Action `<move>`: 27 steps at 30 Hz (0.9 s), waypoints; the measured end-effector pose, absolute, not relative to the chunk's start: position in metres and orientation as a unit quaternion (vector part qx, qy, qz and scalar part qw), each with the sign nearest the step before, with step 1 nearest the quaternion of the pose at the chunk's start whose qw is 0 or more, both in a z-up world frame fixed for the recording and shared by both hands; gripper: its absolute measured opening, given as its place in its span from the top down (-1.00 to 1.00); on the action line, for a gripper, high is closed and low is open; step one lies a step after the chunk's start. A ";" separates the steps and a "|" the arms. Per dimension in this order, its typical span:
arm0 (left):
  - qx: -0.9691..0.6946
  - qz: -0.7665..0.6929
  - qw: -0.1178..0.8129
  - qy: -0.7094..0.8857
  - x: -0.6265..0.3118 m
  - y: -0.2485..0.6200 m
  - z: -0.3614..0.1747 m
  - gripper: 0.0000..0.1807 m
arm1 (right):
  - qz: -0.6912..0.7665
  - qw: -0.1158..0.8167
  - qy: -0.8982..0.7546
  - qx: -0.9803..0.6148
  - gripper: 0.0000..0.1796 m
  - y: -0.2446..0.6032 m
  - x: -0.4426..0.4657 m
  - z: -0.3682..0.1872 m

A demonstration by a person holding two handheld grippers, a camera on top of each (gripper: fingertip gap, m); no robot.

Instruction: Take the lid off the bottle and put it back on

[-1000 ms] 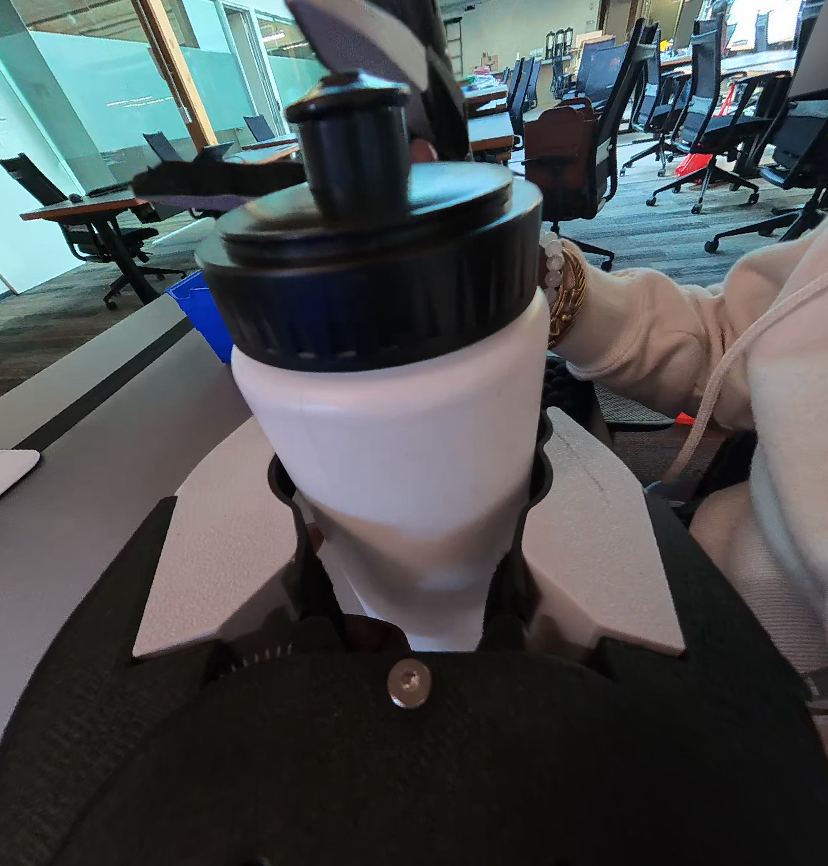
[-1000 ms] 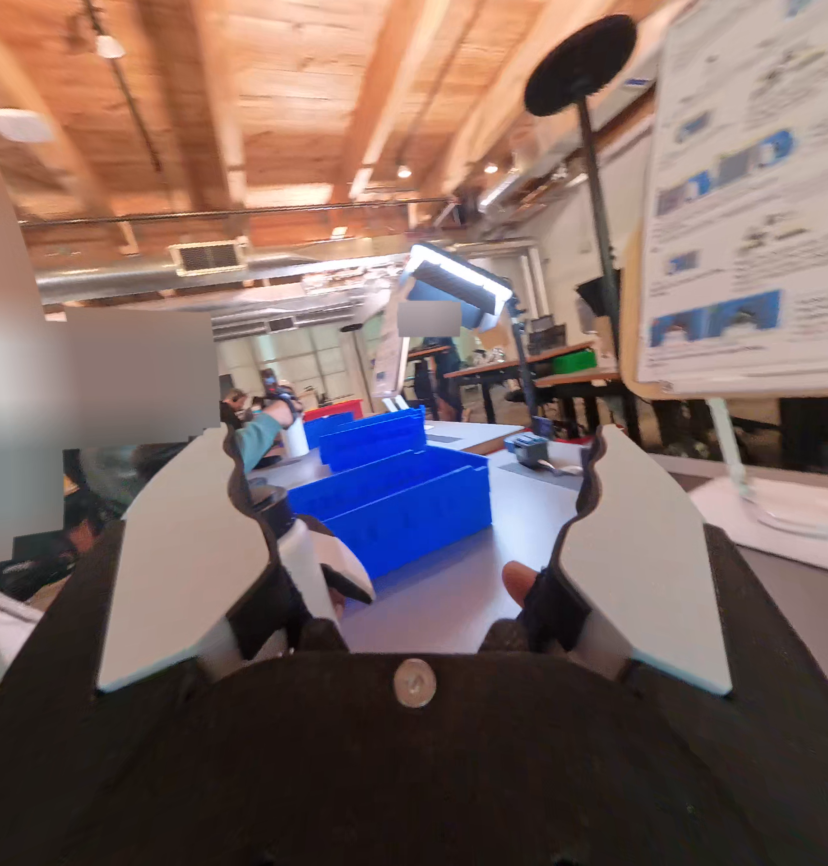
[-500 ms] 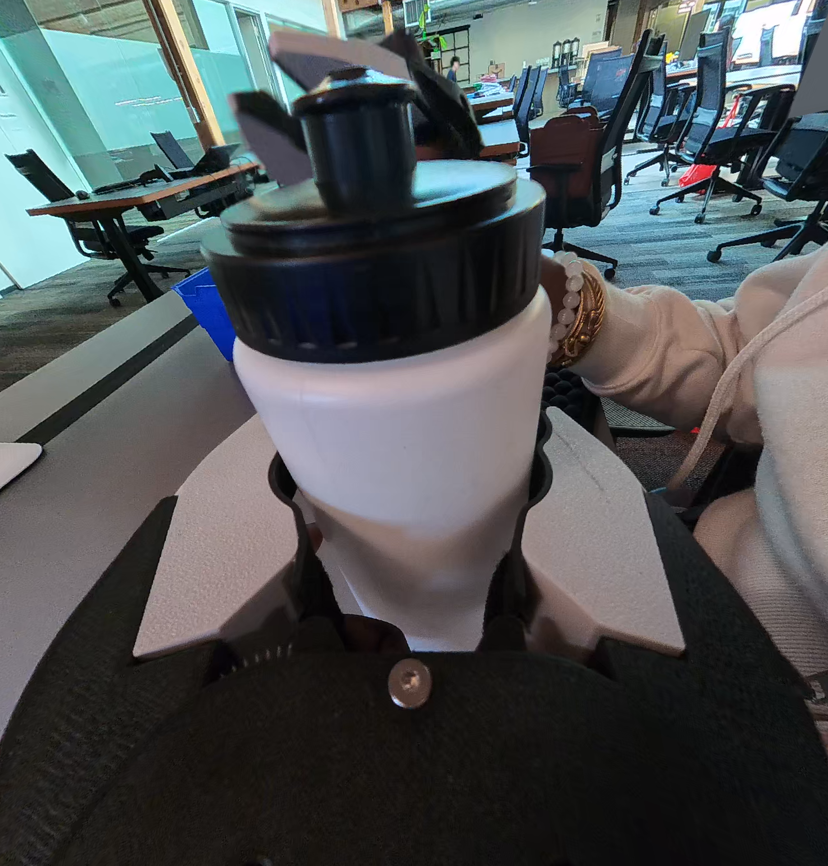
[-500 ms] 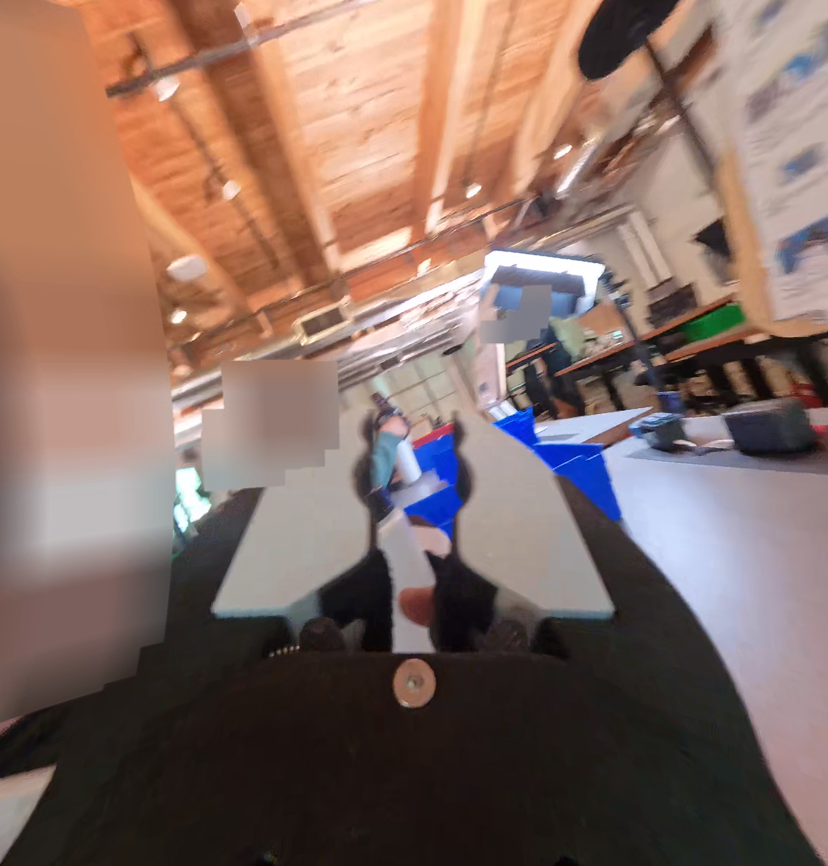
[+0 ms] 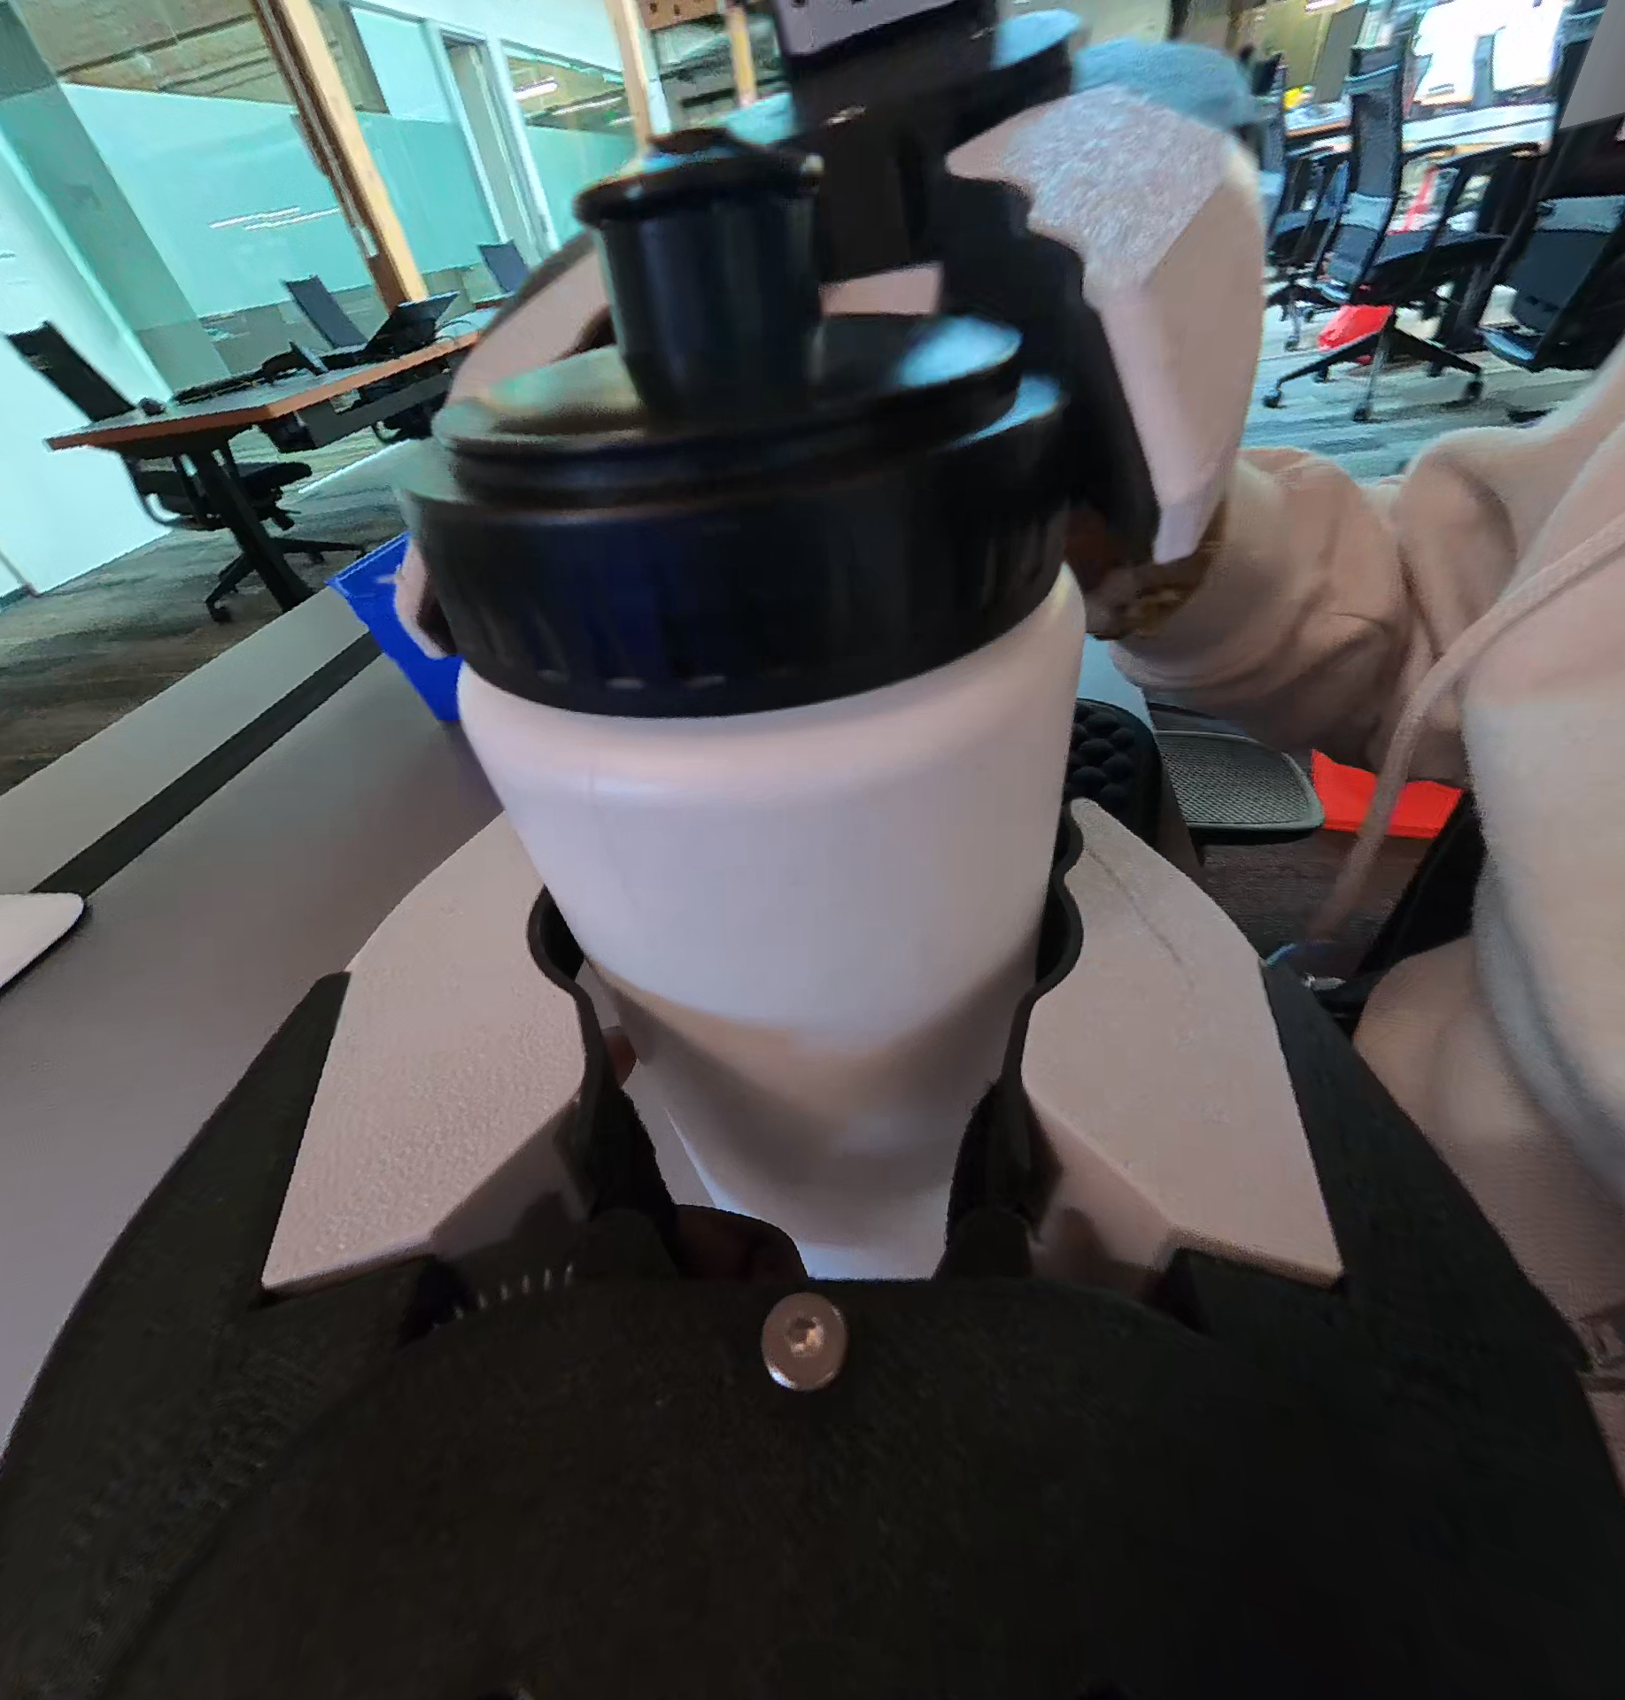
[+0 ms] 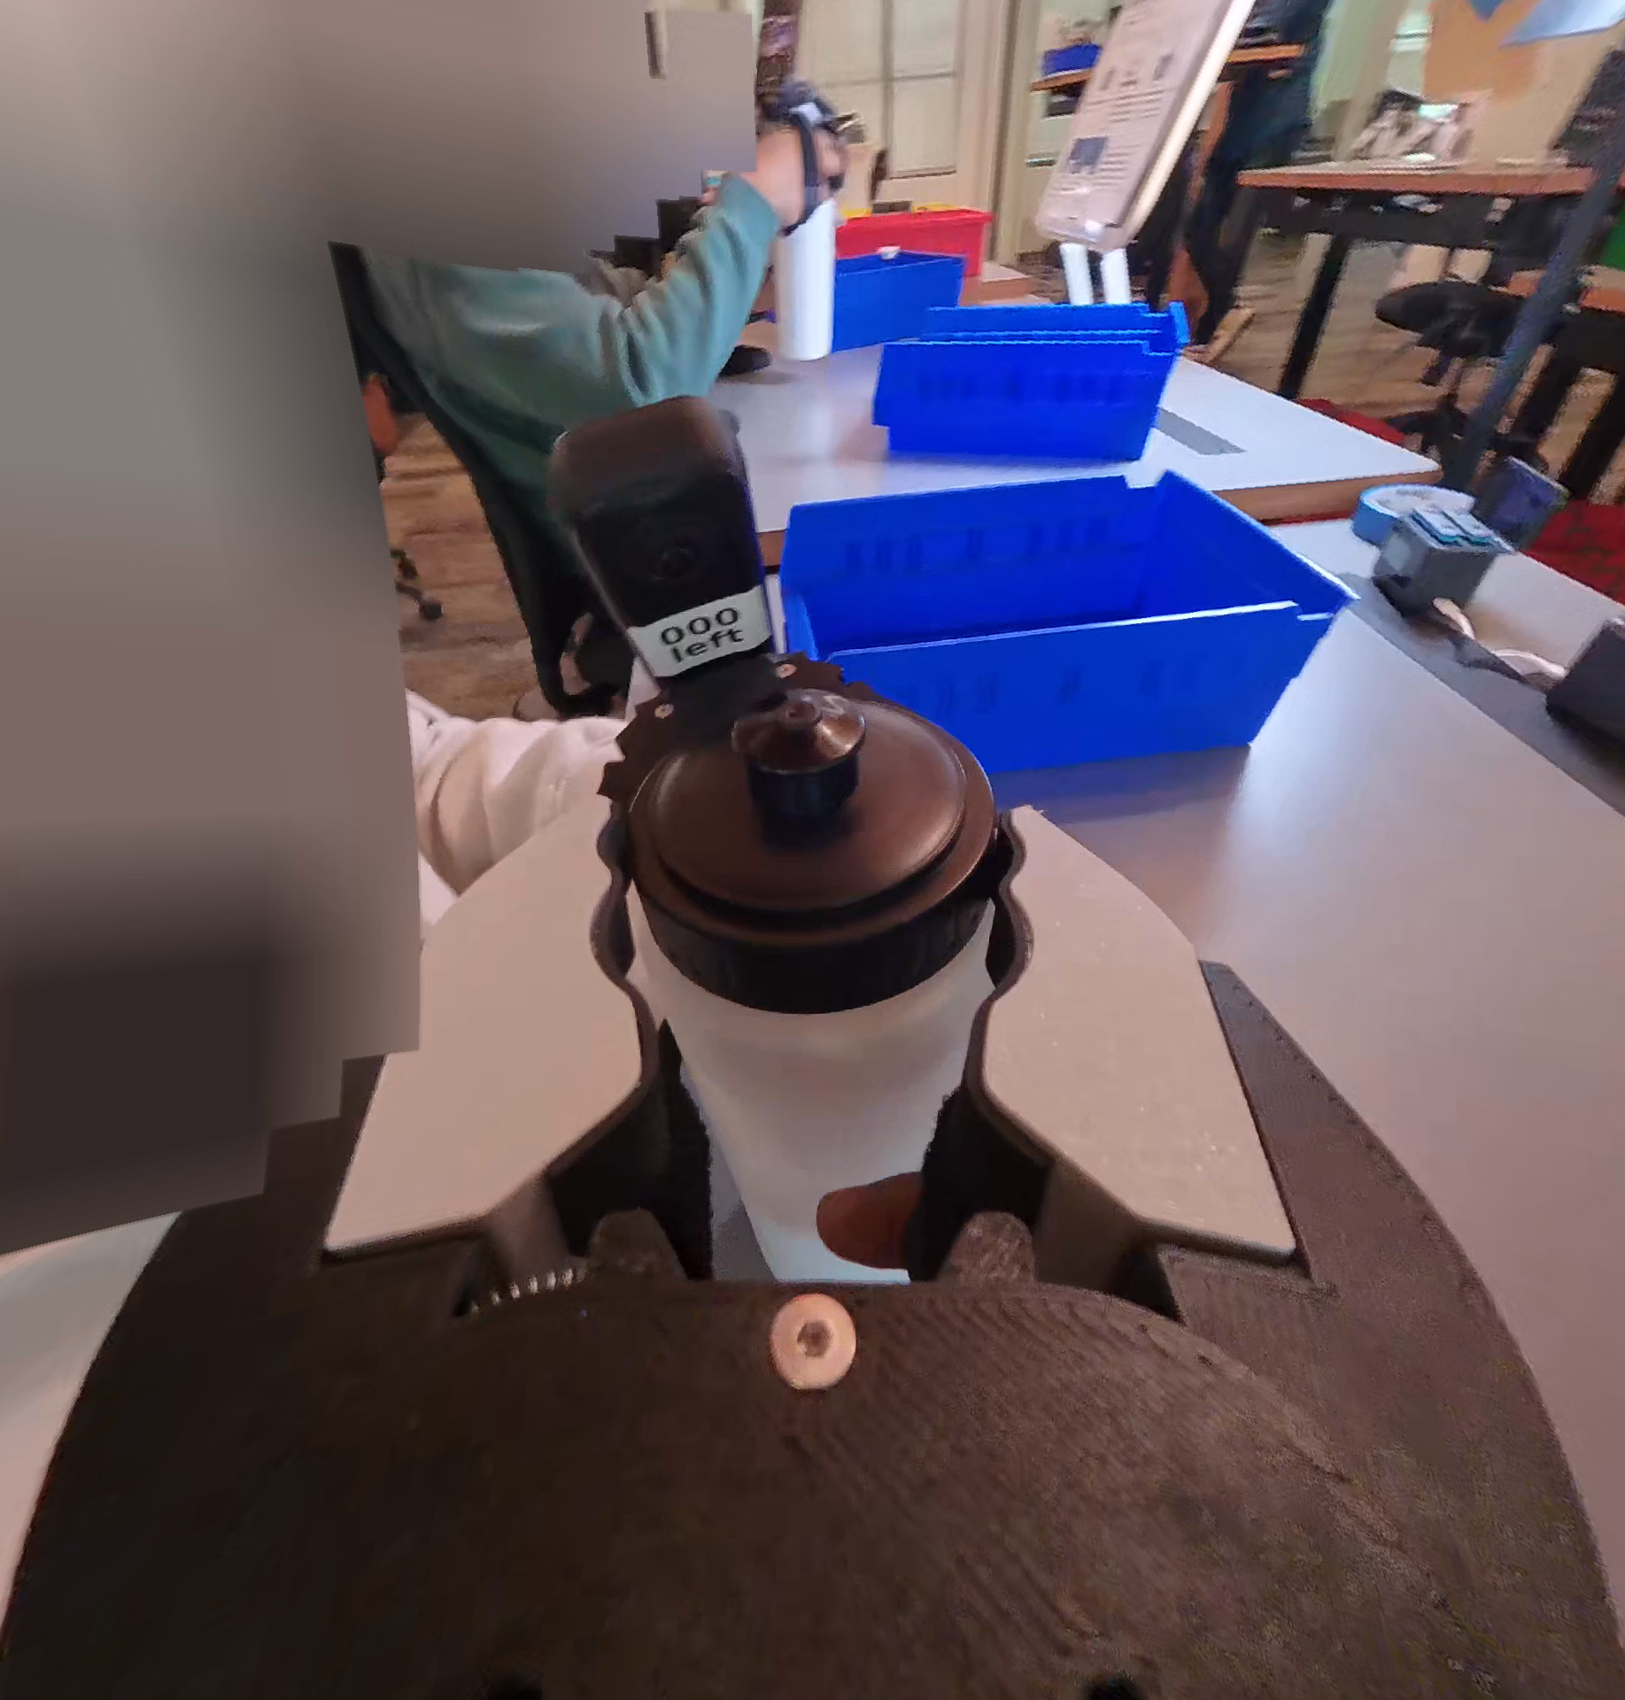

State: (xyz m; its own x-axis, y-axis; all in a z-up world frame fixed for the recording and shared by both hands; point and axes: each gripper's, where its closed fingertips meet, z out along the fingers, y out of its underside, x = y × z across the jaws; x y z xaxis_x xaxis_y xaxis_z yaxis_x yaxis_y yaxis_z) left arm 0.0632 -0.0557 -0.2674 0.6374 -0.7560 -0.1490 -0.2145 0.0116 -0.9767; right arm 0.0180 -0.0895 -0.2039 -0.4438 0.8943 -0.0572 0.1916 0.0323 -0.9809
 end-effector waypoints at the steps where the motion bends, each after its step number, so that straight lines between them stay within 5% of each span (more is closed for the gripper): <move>1: -0.662 -0.226 0.610 0.373 0.066 -0.059 -0.267 -0.09 | 0.556 0.309 -0.660 -0.400 0.16 -0.093 0.021 -0.204; 8: -0.656 -0.253 0.603 0.376 0.072 -0.063 -0.266 -0.10 | 0.644 0.202 -0.689 -0.264 0.16 -0.102 0.030 -0.200; 13: -0.683 -0.199 0.628 0.316 0.053 -0.046 -0.266 -0.10 | 0.637 0.391 -0.564 -0.352 -0.21 -0.074 0.014 -0.175; 16: -0.689 -0.189 0.632 0.300 0.051 -0.042 -0.266 -0.10 | 0.549 0.470 -0.548 -0.421 -0.18 -0.074 0.010 -0.187; 19: -0.685 -0.187 0.632 0.311 0.053 -0.044 -0.266 -0.10 | 0.479 0.512 -0.567 -0.432 0.15 -0.074 0.006 -0.196; 27: -0.648 -0.246 0.624 0.361 0.065 -0.061 -0.265 -0.10 | 0.633 0.288 -0.670 -0.260 0.17 -0.098 0.021 -0.195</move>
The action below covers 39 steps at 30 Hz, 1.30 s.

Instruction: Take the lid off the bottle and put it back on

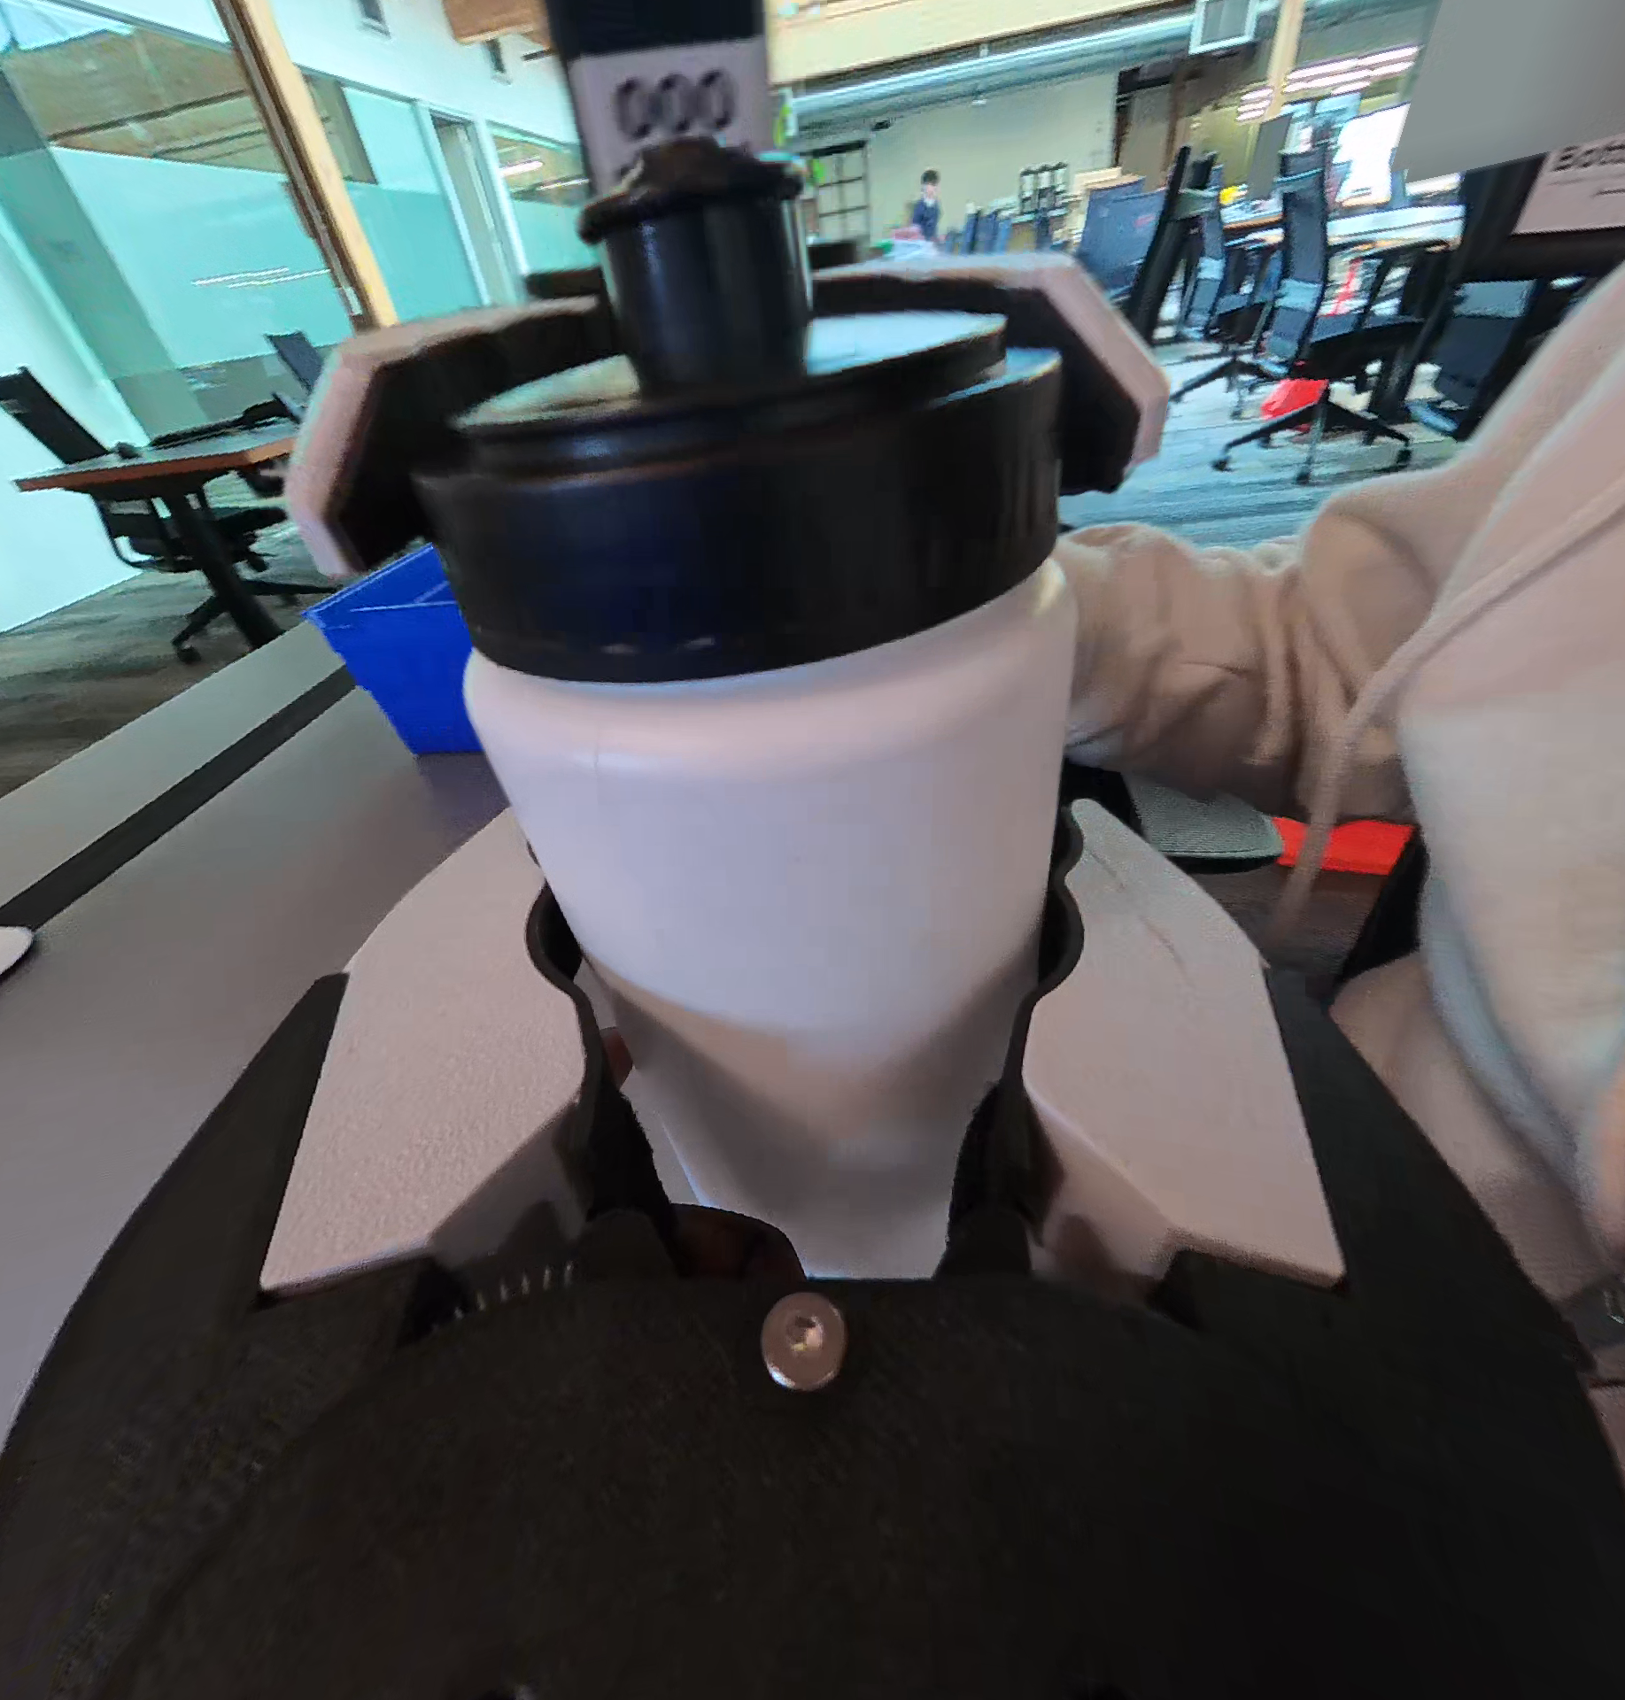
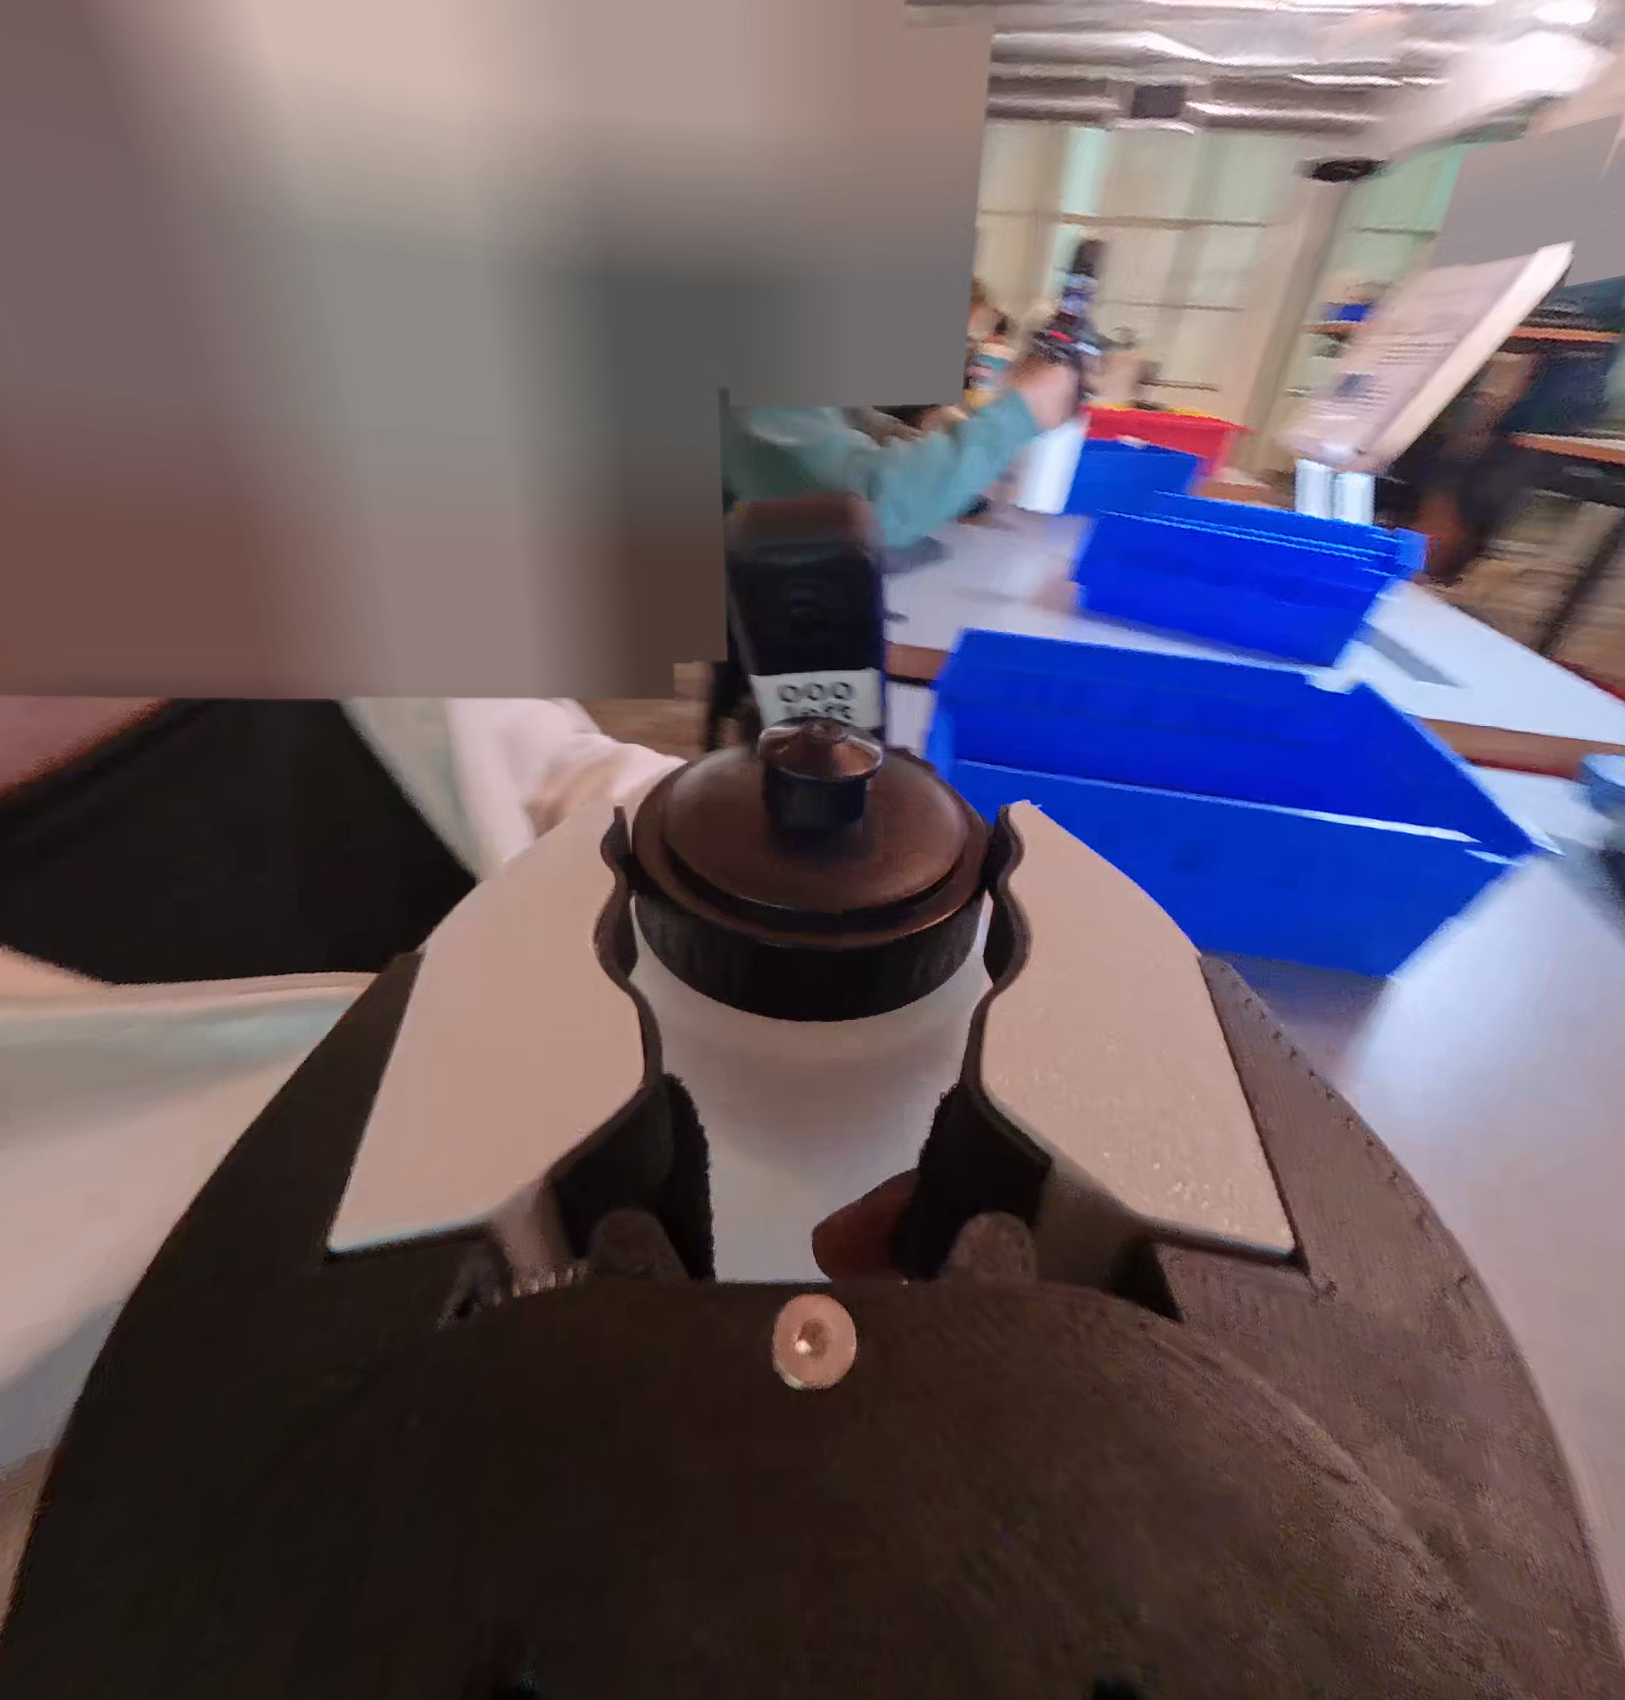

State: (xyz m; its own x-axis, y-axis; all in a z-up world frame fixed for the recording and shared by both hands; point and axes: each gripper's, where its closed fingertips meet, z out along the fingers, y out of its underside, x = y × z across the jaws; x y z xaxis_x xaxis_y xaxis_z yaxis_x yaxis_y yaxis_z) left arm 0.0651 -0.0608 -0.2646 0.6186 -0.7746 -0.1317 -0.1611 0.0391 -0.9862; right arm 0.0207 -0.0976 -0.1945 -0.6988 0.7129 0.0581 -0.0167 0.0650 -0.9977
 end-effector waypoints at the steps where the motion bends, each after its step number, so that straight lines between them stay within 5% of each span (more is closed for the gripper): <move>1: -0.643 -0.254 0.623 0.366 0.067 -0.063 -0.264 -0.10 | 0.657 0.264 -0.666 -0.236 0.17 -0.100 0.023 -0.193; 6: -0.645 -0.259 0.632 0.343 0.062 -0.060 -0.262 -0.10 | 0.722 0.240 -0.605 -0.236 0.16 -0.096 0.019 -0.189; 10: -0.666 -0.200 0.652 0.304 0.050 -0.046 -0.263 -0.10 | 0.650 0.381 -0.552 -0.357 -0.06 -0.077 0.008 -0.186; 14: -0.667 -0.195 0.651 0.306 0.051 -0.046 -0.263 -0.10 | 0.539 0.486 -0.547 -0.418 0.18 -0.077 0.008 -0.191; 23: -0.622 -0.287 0.622 0.380 0.075 -0.075 -0.262 -0.10 | 0.676 0.255 -0.655 -0.220 0.18 -0.110 0.031 -0.191; 30: -0.651 -0.216 0.653 0.320 0.055 -0.053 -0.262 -0.10 | 0.657 0.393 -0.540 -0.349 -0.05 -0.082 0.014 -0.183; 35: -0.653 -0.210 0.654 0.318 0.053 -0.052 -0.262 -0.10 | 0.535 0.498 -0.549 -0.405 0.19 -0.083 0.011 -0.192; 39: -0.648 -0.250 0.643 0.324 0.057 -0.057 -0.262 -0.09 | 0.586 0.403 -0.594 -0.376 0.20 -0.090 0.013 -0.192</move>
State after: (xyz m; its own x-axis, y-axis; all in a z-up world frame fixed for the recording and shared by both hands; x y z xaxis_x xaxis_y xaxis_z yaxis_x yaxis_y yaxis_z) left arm 0.0567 -0.0574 -0.2624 0.6656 -0.7405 -0.0931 -0.0987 0.0363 -0.9945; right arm 0.0131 -0.0896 -0.1925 -0.3910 0.9196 0.0384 -0.0254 0.0310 -0.9992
